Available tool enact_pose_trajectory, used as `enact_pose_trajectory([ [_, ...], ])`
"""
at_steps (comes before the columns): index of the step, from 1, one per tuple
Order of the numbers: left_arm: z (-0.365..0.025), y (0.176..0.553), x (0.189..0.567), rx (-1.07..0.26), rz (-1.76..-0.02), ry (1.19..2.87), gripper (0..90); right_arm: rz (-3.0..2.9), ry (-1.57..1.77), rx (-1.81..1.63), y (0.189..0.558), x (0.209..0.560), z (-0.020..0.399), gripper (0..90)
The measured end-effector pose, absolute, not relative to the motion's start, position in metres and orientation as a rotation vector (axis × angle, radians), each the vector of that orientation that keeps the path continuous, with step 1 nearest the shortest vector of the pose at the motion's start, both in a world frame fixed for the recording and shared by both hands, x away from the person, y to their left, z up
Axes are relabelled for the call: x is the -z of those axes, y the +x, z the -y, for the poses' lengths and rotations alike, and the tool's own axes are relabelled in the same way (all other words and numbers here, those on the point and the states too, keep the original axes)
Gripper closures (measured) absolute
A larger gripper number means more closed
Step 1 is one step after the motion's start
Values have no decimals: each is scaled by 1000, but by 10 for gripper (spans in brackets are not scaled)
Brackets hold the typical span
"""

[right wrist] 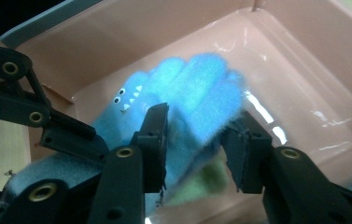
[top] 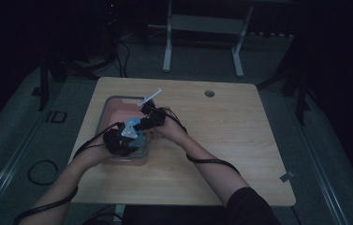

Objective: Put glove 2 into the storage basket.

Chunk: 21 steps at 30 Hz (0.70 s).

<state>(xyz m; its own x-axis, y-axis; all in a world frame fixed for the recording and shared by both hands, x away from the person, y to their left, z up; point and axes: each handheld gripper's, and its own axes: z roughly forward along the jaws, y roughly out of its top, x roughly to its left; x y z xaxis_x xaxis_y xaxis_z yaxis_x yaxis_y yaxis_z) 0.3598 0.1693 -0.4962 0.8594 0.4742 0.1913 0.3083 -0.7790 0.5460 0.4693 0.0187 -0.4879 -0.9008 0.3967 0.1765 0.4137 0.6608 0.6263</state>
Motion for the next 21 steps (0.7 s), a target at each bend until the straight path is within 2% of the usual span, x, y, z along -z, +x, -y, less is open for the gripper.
enact_pose_trajectory([
  [2,-169,359,496,-440,-583,2515,585,2842,-702,1093,469,486,-17,585],
  [3,-170,359,495,-445,-599,2505,530,2826,-717,1121,468,482,-12,553],
  [5,-171,358,493,-461,-619,2483,484,2819,-726,1148,466,478,-8,541],
  [7,-172,356,488,-498,-662,2448,353,2811,-721,1175,463,474,-2,538],
  [12,-169,353,474,-522,-716,2355,189,2779,-698,1256,452,464,14,502],
  [14,-167,353,470,-502,-715,2336,148,2764,-697,1280,448,461,21,489],
  [21,-152,352,465,-501,-725,2299,48,2768,-675,1307,440,458,47,350],
])
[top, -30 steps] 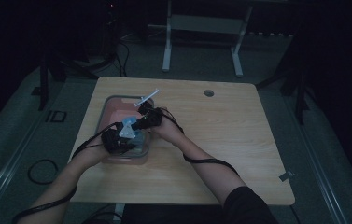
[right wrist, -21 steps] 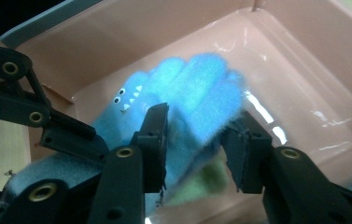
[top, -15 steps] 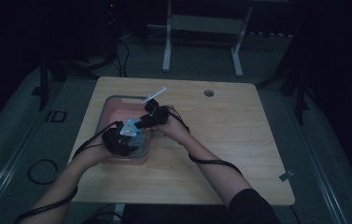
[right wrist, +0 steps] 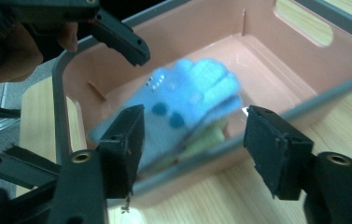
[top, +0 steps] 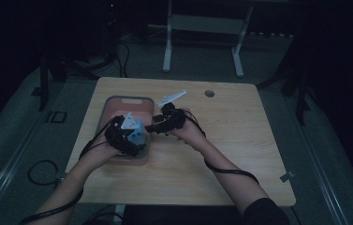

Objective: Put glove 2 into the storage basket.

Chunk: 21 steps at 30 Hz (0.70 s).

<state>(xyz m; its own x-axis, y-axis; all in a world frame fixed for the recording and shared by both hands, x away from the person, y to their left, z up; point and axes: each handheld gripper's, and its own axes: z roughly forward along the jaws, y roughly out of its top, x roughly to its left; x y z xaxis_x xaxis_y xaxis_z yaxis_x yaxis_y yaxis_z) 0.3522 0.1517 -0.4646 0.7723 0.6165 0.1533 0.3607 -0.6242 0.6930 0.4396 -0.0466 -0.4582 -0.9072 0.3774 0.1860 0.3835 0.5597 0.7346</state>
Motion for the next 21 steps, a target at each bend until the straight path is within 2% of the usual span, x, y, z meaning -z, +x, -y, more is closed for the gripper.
enact_pose_trajectory([
  [5,-138,351,462,-467,-686,2285,36,2756,-692,1312,439,463,63,257],
  [11,-123,351,464,-433,-654,2288,36,2752,-696,1307,440,471,82,191],
  [21,-93,348,470,-363,-555,2282,36,2789,-706,1318,439,479,112,180],
])
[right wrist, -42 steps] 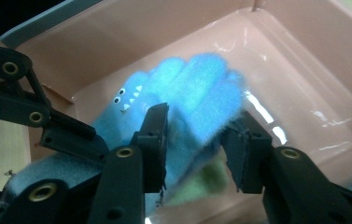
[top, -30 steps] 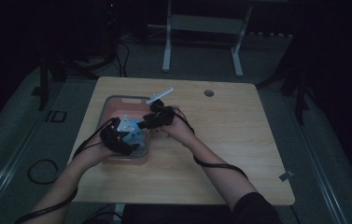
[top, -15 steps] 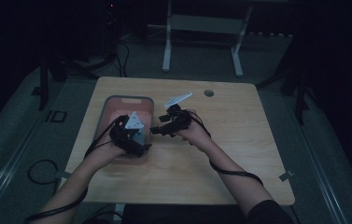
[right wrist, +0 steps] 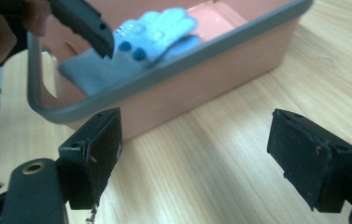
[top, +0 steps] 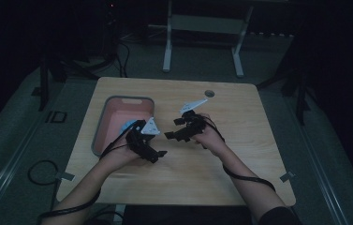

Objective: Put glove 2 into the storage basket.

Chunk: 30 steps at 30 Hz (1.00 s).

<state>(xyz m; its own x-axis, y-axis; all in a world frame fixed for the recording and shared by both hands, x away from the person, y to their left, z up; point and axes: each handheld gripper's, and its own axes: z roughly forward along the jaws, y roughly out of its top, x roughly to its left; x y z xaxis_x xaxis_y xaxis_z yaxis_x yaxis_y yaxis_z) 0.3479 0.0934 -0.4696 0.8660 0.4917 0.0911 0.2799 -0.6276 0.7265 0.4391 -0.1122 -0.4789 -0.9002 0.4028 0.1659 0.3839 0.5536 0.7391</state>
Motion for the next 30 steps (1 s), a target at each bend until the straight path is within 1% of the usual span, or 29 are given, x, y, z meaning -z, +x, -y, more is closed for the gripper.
enact_pose_trajectory([
  [7,-76,346,469,-346,-505,2270,36,-2728,732,-1300,439,482,130,181],
  [18,-42,338,487,-286,-403,2284,36,-2710,790,-1271,436,497,160,183],
  [30,-20,333,500,-234,-352,2275,36,-2696,819,-1270,424,511,187,183],
])
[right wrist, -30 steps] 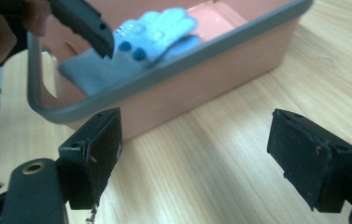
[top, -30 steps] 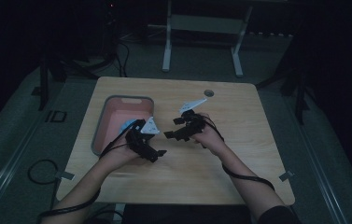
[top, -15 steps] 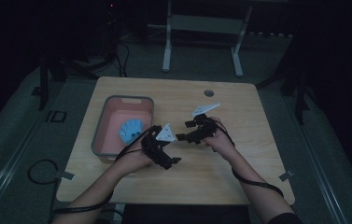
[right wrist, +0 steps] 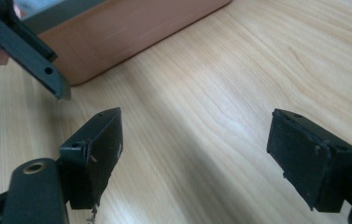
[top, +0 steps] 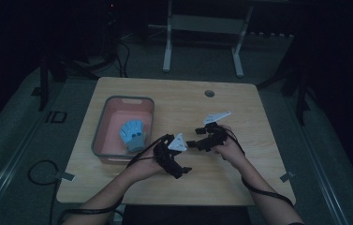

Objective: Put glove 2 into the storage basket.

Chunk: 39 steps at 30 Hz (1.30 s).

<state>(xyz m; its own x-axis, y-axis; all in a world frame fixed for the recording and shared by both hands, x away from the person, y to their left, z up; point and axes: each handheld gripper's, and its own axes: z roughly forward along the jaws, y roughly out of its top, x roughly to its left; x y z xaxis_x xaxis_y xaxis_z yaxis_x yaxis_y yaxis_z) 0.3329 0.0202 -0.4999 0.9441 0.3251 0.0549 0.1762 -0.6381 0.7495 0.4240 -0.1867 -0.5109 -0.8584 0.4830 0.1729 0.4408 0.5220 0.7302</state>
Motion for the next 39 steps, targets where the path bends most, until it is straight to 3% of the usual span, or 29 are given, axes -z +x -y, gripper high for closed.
enact_pose_trajectory([
  [22,7,326,533,-168,-280,2310,36,-2676,869,-1268,402,549,222,147],
  [39,8,322,548,-150,-297,2342,36,-2653,851,-1265,394,557,236,147],
])
